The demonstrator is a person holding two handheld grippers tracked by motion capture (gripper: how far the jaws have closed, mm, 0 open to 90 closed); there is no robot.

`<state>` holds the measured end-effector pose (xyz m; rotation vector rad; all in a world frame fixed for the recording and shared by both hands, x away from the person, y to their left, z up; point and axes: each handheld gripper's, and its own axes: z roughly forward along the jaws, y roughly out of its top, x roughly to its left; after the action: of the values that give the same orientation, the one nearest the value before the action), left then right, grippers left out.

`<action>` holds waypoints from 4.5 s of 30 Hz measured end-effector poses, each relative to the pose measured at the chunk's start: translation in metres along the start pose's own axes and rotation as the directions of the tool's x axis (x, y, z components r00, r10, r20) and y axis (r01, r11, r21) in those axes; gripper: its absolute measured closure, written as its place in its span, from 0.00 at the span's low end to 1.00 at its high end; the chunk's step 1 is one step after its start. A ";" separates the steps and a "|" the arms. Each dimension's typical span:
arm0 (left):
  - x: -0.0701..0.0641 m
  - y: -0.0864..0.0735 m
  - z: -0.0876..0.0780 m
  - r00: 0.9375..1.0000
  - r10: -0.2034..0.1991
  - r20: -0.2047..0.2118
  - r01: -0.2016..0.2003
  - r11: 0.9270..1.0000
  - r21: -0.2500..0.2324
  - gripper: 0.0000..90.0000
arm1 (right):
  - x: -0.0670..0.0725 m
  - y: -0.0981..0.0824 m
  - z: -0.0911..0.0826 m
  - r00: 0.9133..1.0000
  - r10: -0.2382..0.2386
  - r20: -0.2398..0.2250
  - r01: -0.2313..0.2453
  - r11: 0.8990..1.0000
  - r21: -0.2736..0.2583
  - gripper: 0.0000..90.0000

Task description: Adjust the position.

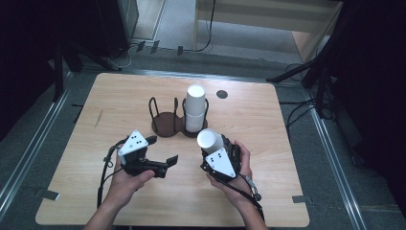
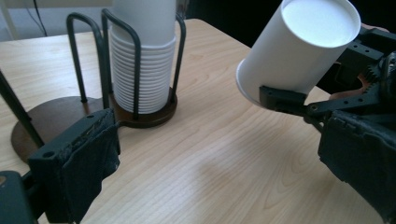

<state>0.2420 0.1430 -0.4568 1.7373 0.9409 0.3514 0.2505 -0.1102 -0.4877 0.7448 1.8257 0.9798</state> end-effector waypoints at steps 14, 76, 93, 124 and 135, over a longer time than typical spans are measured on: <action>-0.003 0.002 0.001 0.999 -0.016 0.043 0.015 1.000 0.026 0.05 | 0.027 0.001 -0.001 0.973 -0.224 0.049 0.226 0.973 -0.045 0.31; -0.021 0.003 0.020 0.987 0.020 0.157 -0.039 0.992 0.120 0.24 | 0.068 -0.007 -0.010 0.867 -0.492 0.076 0.497 0.863 -0.094 0.30; -0.021 0.002 0.021 0.986 0.019 0.163 -0.041 0.991 0.131 0.33 | 0.071 -0.006 -0.012 0.846 -0.524 0.094 0.533 0.838 -0.119 0.29; -0.014 0.001 0.015 0.990 0.028 0.140 -0.038 0.997 0.069 0.40 | 0.069 -0.003 -0.014 0.855 -0.513 0.074 0.519 0.847 -0.116 0.11; -0.013 0.001 0.010 0.994 0.081 0.072 -0.082 0.996 0.019 0.41 | 0.065 0.001 -0.018 0.880 -0.470 0.067 0.475 0.871 -0.124 0.08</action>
<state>0.2411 0.1265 -0.4570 1.8000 0.8275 0.3312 0.2080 -0.0625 -0.5097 0.2043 1.7707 0.7483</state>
